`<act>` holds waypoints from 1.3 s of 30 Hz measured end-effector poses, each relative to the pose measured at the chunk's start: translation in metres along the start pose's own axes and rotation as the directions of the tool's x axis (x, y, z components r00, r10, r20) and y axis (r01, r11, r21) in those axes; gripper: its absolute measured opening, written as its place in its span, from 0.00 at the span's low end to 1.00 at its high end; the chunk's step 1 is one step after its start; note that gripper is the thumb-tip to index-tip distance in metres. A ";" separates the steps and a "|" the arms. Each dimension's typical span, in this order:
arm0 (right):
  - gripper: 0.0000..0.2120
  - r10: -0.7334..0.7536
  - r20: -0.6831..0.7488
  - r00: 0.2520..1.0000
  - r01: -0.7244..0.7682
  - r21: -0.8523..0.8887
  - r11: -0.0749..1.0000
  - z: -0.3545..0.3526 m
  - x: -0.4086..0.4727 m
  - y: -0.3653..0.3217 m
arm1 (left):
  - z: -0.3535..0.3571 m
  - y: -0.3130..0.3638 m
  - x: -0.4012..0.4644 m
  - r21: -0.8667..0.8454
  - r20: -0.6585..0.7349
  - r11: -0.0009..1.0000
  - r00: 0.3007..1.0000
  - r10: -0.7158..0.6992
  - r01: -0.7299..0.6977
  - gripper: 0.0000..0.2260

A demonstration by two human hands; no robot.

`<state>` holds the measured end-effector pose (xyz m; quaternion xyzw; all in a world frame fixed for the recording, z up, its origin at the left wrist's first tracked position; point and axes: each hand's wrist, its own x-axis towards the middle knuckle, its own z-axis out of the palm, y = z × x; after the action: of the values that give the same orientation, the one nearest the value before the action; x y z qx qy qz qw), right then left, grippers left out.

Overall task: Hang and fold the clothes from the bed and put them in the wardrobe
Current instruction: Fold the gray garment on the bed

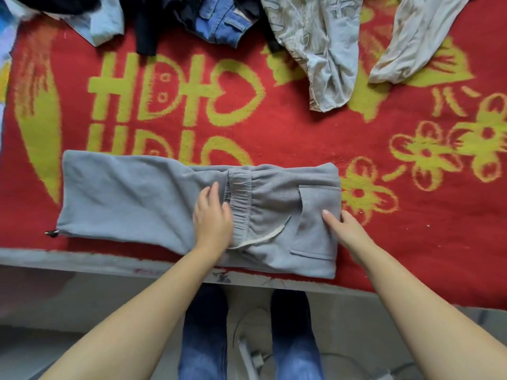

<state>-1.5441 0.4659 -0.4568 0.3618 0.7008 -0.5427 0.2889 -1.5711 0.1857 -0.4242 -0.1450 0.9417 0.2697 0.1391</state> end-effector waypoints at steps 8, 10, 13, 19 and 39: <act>0.16 -0.219 0.136 0.966 0.201 0.132 0.971 0.016 -0.048 -0.064 | 0.019 0.020 0.000 -0.386 0.541 0.861 0.837 -0.079 0.330 0.21; 0.19 -0.309 0.209 0.928 0.287 0.131 0.949 0.039 -0.079 -0.098 | -0.004 0.014 0.004 -0.586 0.592 0.646 0.803 -0.072 0.490 0.22; 0.23 -0.402 0.332 0.853 0.390 0.105 0.915 0.100 -0.118 -0.137 | -0.050 -0.007 0.003 -0.700 0.673 0.316 0.740 -0.007 0.640 0.28; 0.29 -0.355 0.461 0.813 0.349 0.101 0.932 0.215 -0.139 -0.142 | -0.165 -0.098 0.028 -0.855 0.507 0.103 0.861 -0.030 0.508 0.27; 0.14 -0.367 0.141 0.919 0.343 0.172 0.924 0.299 -0.125 -0.168 | -0.152 -0.201 0.088 -0.716 0.414 0.568 0.902 -0.121 0.405 0.21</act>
<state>-1.6072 0.1264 -0.3376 0.2004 0.6865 -0.6642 0.2177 -1.6104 -0.0784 -0.4238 -0.2862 0.6568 0.6512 0.2503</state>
